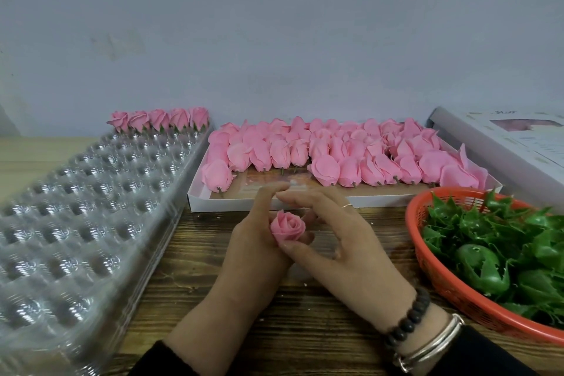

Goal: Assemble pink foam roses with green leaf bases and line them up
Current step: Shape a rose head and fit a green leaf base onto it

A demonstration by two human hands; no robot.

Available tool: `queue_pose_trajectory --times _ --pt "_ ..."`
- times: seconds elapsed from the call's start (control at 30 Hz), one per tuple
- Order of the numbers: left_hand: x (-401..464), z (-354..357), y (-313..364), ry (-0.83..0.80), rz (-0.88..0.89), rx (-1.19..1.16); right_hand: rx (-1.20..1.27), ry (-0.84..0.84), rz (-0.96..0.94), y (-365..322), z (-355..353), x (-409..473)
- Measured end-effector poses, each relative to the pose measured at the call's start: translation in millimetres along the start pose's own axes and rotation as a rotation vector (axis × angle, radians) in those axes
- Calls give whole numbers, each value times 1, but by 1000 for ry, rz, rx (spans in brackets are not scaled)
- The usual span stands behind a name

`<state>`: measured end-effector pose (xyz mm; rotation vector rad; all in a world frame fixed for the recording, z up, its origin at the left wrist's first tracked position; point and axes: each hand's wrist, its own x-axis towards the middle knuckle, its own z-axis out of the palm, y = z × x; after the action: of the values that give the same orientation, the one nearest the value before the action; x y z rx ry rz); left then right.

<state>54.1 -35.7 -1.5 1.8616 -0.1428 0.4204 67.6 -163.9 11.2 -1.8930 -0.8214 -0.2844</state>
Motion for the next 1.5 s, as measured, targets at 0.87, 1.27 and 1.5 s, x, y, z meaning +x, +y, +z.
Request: queue_pose_trajectory --times 0.87,1.27,1.5 --pt "-2 2 -1 -185 -38 96 54 -23 83 -1 -5 1" --pt "-1 -2 7 -313 -48 -22 -1 -6 18 -4 -3 -2" --pt "-4 10 2 -309 -41 -14 121 243 49 -6 0 0"
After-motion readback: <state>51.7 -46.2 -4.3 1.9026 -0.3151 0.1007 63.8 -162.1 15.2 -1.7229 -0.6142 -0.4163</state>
